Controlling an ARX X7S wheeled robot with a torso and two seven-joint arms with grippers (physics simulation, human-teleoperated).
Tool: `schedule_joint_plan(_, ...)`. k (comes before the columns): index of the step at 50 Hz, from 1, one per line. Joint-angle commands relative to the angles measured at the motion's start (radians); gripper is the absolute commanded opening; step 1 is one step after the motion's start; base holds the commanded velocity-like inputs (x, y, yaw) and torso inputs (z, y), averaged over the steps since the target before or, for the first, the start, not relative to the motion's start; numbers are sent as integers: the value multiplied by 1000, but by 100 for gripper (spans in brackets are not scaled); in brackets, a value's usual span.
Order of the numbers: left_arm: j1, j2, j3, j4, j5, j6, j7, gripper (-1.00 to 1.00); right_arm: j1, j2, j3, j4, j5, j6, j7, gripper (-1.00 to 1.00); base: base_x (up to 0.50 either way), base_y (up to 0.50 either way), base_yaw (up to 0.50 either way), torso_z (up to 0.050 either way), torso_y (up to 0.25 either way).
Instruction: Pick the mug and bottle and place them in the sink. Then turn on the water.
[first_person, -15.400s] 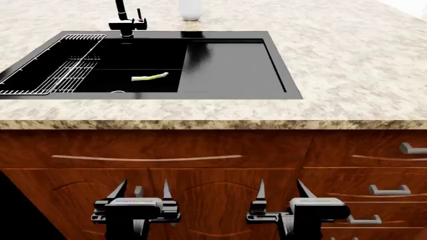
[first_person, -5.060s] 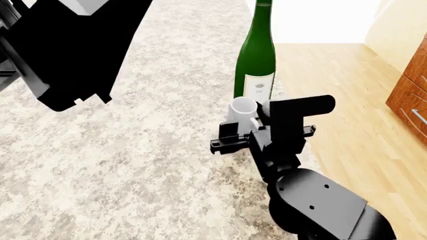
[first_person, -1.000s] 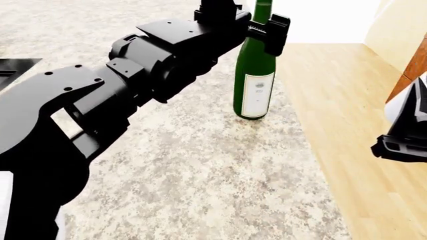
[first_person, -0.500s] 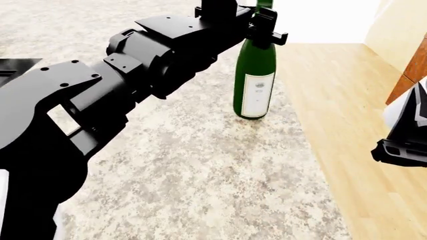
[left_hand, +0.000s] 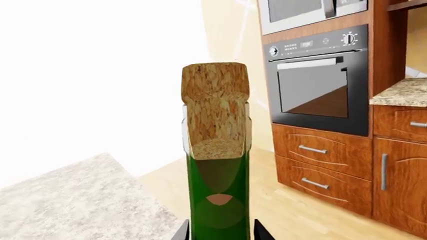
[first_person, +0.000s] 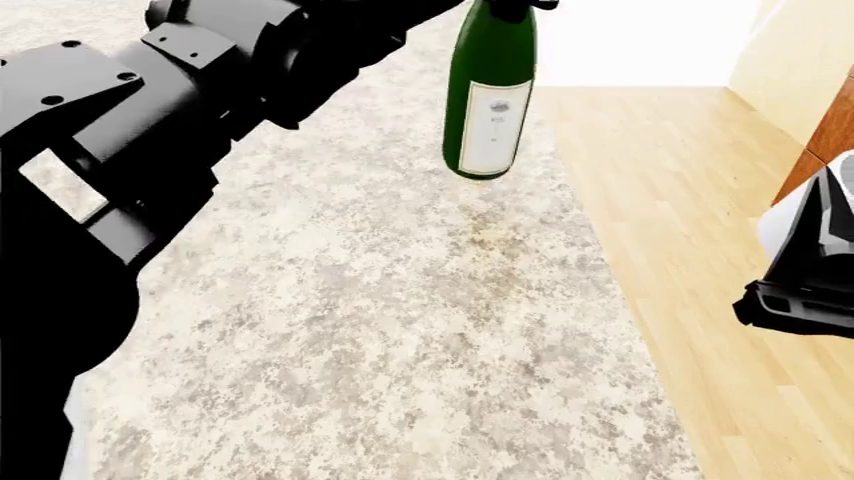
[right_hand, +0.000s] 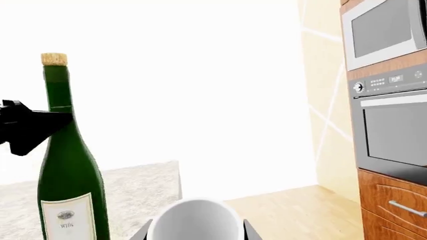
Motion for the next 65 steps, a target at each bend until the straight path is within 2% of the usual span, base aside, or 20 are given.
schedule_joint_plan(1,-166,-122,-35,127,-10,-58,-21,-100,38,30,-56,-3,-18,-31,17,-100,0,0,0,0,0)
schedule_joint_plan(5,-237,-293,-49,400,-34,-115,-126,-100,47,36,-82,-6,-26,-48,20,-100,0,0,0,0,0)
schedule_joint_plan(6,-242,-304,-49,402,-34,-117,-176,-100,52,44,-89,-6,-23,-54,26,-100,0,0,0,0,0)
schedule_joint_plan(7,-254,-347,-53,466,-33,-121,-170,-100,63,50,-98,-5,-18,-59,34,-100,0,0,3,0,0)
schedule_joint_plan(8,-264,-373,-57,500,-36,-125,-229,-100,72,59,-107,-6,-14,-66,37,-100,0,0,0,0,0)
schedule_joint_plan(10,-283,-431,-62,596,-46,-145,-241,-100,71,67,-116,-5,-19,-78,41,-100,0,0,0,0,5)
schedule_joint_plan(13,-309,-490,-65,680,-66,-181,-334,-100,84,78,-143,-6,-22,-98,47,-100,0,0,0,0,0)
schedule_joint_plan(14,-313,-513,-71,723,-64,-179,-323,-100,87,82,-150,-5,-24,-103,50,-100,0,0,0,0,0)
schedule_joint_plan(18,-323,-600,-92,859,-131,-212,-421,-100,103,106,-188,-6,-27,-137,63,-100,0,0,0,0,0)
schedule_joint_plan(19,-327,-628,-89,926,-118,-220,-416,-100,99,110,-193,-6,-31,-148,57,-100,0,0,0,0,0)
schedule_joint_plan(20,-322,-668,-84,1002,-122,-227,-477,-100,95,119,-193,-7,-30,-160,61,-100,0,0,0,0,0)
schedule_joint_plan(23,-310,-730,-105,1109,-143,-207,-548,-100,91,129,-212,-5,-44,-180,66,-100,0,0,0,0,3)
schedule_joint_plan(25,-304,-801,-125,1226,-166,-188,-609,-100,89,135,-226,-6,-54,-194,67,-100,0,0,0,0,0)
schedule_joint_plan(32,-327,-922,-162,1449,-216,-193,-736,-100,148,233,-349,-8,-72,-310,117,-100,0,0,0,1,1)
schedule_joint_plan(37,-285,-1006,-169,1566,-221,-156,-817,-100,177,299,-458,-7,-112,-408,140,-100,0,0,0,0,0)
schedule_joint_plan(53,-293,-1056,-211,1572,-210,-144,-866,-100,118,366,-510,-2,-177,-528,140,-100,0,12,0,1,1)
schedule_joint_plan(65,-293,-1089,-231,1583,-215,-158,-880,-100,140,382,-555,-3,-202,-544,148,-100,1,467,0,0,1)
